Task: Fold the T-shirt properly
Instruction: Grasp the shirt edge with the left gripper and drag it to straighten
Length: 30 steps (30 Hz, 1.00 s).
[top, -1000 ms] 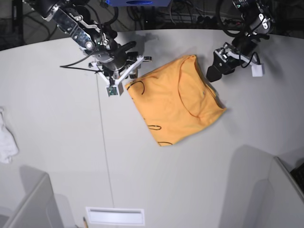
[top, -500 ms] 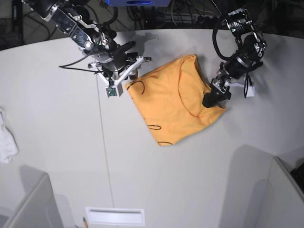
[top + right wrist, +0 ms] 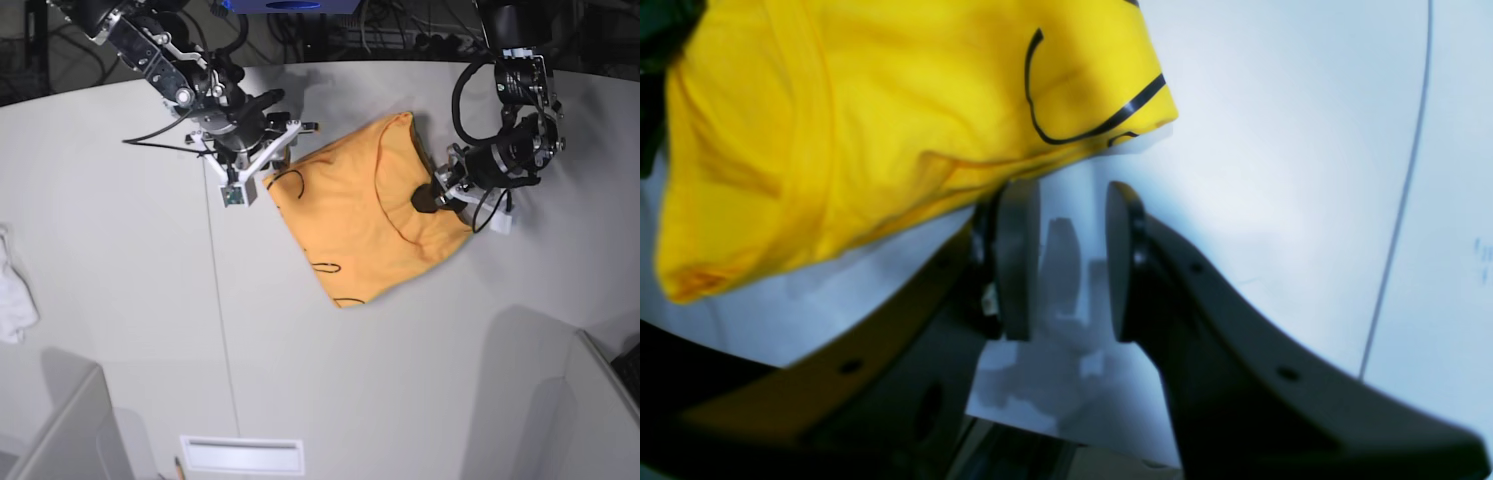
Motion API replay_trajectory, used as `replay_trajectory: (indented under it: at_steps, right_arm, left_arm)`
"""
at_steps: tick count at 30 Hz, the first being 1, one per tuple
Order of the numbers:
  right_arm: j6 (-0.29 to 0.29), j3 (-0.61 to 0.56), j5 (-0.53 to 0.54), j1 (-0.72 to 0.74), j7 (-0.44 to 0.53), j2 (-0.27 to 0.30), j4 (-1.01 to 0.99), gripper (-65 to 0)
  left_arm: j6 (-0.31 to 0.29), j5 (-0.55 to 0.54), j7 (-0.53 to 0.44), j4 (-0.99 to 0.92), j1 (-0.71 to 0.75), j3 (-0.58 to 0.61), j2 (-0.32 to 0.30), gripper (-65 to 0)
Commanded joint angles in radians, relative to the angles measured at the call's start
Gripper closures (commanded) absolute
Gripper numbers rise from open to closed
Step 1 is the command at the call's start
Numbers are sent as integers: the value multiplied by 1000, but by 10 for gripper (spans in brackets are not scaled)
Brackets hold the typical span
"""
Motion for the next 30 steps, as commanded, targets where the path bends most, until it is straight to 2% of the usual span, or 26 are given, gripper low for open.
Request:
replay_trajectory:
  at_steps: [1, 7, 12, 15, 18, 21, 30]
  right_arm:
    - [-1, 26, -10, -5, 20, 3, 22, -162]
    - [4, 123, -10, -46, 20, -19, 22, -162]
    - [5, 161, -10, -69, 20, -23, 22, -162]
    - [1, 173, -10, -69, 20, -23, 22, -161]
    - [-1, 252, -10, -91, 20, -28, 19, -161]
    - [4, 364, -10, -112, 12, -69, 15, -161]
    - [5, 620, -10, -200, 17, -189, 15, -161]
  left_arm:
    - [10, 11, 13, -13, -21, 29, -18, -214]
    - [7, 12, 13, -136, -94, 174, -86, 0]
    - [11, 9, 20, -142, -167, 351, -176, 0]
    - [10, 14, 74, -142, -241, 473, -219, 0]
    - [8, 14, 86, -134, -322, 619, -270, 0]
    - [7, 14, 86, -141, -419, 768, -313, 0]
    - [5, 15, 83, -133, -684, 1199, -320, 0]
